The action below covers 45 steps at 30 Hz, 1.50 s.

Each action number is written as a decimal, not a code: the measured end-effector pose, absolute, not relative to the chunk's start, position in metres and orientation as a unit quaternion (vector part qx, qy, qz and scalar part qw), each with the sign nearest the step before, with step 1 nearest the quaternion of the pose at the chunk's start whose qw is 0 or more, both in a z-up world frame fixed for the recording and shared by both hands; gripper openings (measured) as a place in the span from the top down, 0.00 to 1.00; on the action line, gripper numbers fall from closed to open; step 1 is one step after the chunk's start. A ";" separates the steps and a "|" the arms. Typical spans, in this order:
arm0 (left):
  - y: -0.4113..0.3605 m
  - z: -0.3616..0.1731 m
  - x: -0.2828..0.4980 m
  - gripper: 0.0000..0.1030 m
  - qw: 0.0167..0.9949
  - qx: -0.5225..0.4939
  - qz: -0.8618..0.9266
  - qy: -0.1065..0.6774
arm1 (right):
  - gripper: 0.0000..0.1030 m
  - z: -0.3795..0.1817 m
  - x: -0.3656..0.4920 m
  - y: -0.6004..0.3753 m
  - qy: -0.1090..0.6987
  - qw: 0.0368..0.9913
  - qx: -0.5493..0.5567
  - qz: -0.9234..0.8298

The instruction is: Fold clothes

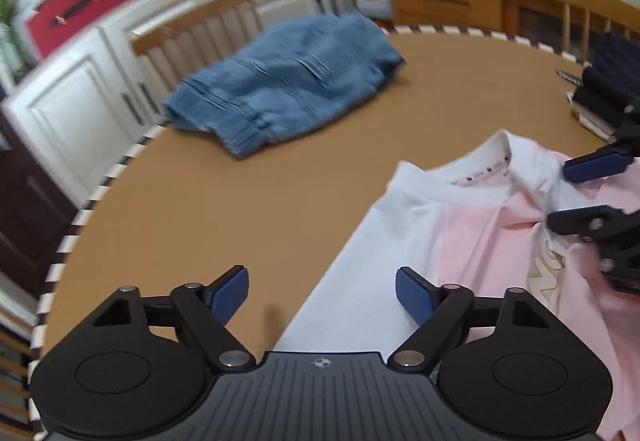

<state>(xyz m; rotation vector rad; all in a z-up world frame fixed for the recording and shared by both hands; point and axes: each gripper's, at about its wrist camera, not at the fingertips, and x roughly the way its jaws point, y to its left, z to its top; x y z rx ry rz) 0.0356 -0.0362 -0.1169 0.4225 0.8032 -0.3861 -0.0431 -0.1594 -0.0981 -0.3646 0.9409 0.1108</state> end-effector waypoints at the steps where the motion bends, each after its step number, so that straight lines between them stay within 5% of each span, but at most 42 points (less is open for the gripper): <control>1: -0.037 -0.122 0.043 0.24 0.874 0.196 -0.203 0.395 | 0.83 -0.100 -0.043 -0.164 0.455 0.873 -0.164 0.062; 4: -0.026 -0.127 0.062 0.41 0.864 0.119 -0.250 0.421 | 0.94 -0.096 -0.038 -0.183 0.463 0.878 -0.108 0.058; 6: -0.026 -0.125 0.067 0.87 0.860 0.115 -0.257 0.425 | 0.95 -0.082 -0.041 -0.196 0.453 0.888 -0.067 0.045; 9: -0.022 -0.123 0.074 0.98 0.850 0.086 -0.261 0.448 | 0.95 -0.060 -0.048 -0.209 0.427 0.903 -0.025 0.034; 17: 0.022 -0.061 0.015 0.98 0.900 0.003 -0.214 0.379 | 0.95 0.025 -0.090 -0.251 0.341 0.933 0.073 0.093; 22: 0.042 -0.006 -0.061 0.98 0.926 -0.025 -0.192 0.325 | 0.93 0.054 -0.134 -0.256 0.305 0.943 -0.004 0.131; 30: 0.045 -0.061 -0.126 0.98 0.908 -0.048 -0.118 0.400 | 0.94 -0.025 -0.192 -0.207 0.470 0.833 -0.046 0.286; 32: 0.054 -0.071 -0.132 0.98 0.905 -0.065 -0.116 0.404 | 0.84 -0.014 -0.193 -0.195 0.400 0.873 -0.094 0.263; 34: 0.061 -0.077 -0.129 0.97 0.903 -0.071 -0.109 0.410 | 0.31 -0.004 -0.173 -0.182 0.342 0.906 -0.107 0.227; 35: 0.063 -0.080 -0.127 0.97 0.902 -0.076 -0.109 0.411 | 0.28 -0.005 -0.158 -0.173 0.335 0.910 -0.105 0.219; 38: 0.065 -0.083 -0.118 0.96 0.901 -0.089 -0.114 0.408 | 0.39 -0.019 -0.106 -0.141 0.354 0.908 -0.110 0.196; 40: 0.066 -0.085 -0.109 0.83 0.900 -0.092 -0.124 0.408 | 0.51 -0.038 -0.073 -0.125 0.390 0.895 -0.115 0.185; 42: 0.066 -0.088 -0.099 0.57 0.897 -0.095 -0.133 0.411 | 0.58 -0.059 -0.043 -0.115 0.433 0.876 -0.119 0.174; 44: 0.066 -0.092 -0.086 0.47 0.895 -0.094 -0.142 0.413 | 0.89 -0.078 -0.025 -0.113 0.461 0.865 -0.114 0.165; 45: 0.065 -0.095 -0.079 0.41 0.892 -0.094 -0.144 0.417 | 0.95 -0.082 -0.022 -0.114 0.467 0.864 -0.098 0.163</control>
